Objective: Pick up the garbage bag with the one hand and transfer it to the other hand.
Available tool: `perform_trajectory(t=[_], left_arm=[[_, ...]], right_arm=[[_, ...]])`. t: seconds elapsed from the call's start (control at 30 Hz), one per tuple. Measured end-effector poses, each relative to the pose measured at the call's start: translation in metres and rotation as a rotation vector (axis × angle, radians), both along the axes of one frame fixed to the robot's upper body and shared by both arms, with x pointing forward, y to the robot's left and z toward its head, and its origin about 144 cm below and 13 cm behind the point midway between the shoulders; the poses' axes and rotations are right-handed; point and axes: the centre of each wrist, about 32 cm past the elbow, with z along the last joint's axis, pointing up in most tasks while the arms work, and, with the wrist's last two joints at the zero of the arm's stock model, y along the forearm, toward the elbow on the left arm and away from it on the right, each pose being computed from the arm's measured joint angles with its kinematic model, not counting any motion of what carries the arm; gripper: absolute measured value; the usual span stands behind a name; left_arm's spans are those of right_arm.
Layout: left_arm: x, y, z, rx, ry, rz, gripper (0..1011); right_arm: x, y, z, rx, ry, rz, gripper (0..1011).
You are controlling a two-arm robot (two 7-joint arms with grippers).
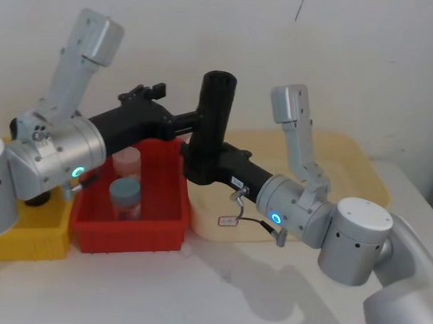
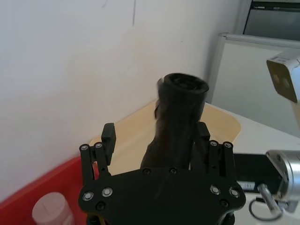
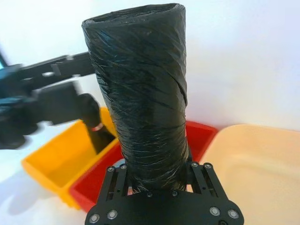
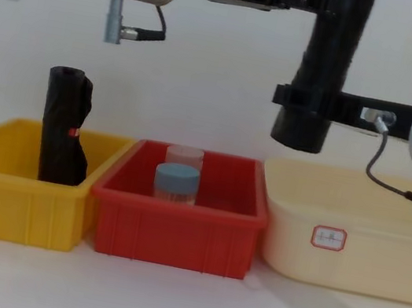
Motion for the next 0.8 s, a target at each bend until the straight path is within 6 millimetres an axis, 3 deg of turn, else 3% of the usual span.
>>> perform_trajectory(t=[0.8], left_arm=[[-0.016, 0.052, -0.010, -0.008, 0.032, 0.123, 1001]], right_arm=[[0.020, -0.025, -0.004, -0.207, -0.031, -0.174, 555]])
